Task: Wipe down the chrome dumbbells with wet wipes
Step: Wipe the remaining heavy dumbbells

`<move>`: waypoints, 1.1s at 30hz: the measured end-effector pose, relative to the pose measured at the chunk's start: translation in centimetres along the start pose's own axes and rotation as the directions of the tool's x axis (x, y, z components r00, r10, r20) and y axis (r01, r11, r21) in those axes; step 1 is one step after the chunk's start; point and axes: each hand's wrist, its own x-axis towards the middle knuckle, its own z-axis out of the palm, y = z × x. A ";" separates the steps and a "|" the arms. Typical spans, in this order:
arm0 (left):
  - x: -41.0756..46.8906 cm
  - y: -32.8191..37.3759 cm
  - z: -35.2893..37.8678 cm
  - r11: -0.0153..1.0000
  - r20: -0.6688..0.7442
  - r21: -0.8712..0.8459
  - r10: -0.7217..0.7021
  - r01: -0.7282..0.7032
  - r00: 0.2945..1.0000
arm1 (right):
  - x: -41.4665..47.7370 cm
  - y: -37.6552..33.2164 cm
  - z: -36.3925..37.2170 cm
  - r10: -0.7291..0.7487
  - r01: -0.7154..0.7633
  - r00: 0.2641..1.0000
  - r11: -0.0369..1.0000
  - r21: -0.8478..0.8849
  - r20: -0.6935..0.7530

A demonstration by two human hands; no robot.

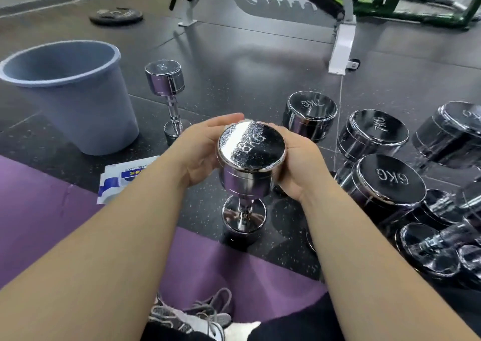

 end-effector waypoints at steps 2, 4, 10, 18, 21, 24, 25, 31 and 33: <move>-1.4 0.8 0.3 0.996 -0.058 -0.040 0.072 -0.075 0.996 | -0.6 -0.5 0.0 -0.078 0.080 0.995 0.996 0.026 -0.068; -2.9 1.0 1.1 0.993 -0.078 -0.038 0.110 -0.114 0.991 | -1.7 -0.8 -0.1 -0.138 0.140 0.981 0.990 0.003 -0.136; -6.3 0.7 3.1 0.989 -0.271 0.022 0.149 -0.149 0.951 | -5.8 0.7 0.1 -0.243 0.203 0.942 0.962 -0.180 -0.233; -7.5 1.2 3.5 0.862 -0.256 0.326 0.475 -0.387 0.842 | -5.1 -0.5 1.9 -0.462 0.335 0.886 0.704 -0.626 -0.045; -6.3 1.4 2.4 0.924 -0.403 0.098 0.377 -0.370 0.834 | -3.5 -1.8 2.4 -0.345 0.294 0.932 0.537 -0.791 0.112; -5.3 0.8 2.3 0.955 -0.447 -0.068 0.230 -0.289 0.864 | -4.2 -3.0 2.7 -0.268 0.337 0.935 0.468 -0.817 0.232; -5.0 0.5 2.4 0.960 -0.434 -0.080 0.209 -0.268 0.876 | -5.0 -2.9 2.8 -0.289 0.360 0.926 0.490 -0.794 0.241; -5.6 -0.4 3.3 0.972 -0.390 0.020 0.225 -0.236 0.893 | -4.7 -2.6 2.7 -0.569 0.356 0.819 0.406 -0.842 0.072; -5.8 -1.1 3.2 0.990 -0.421 -0.022 0.119 -0.141 0.899 | -4.7 -1.9 3.2 -0.541 0.363 0.832 0.371 -0.855 0.118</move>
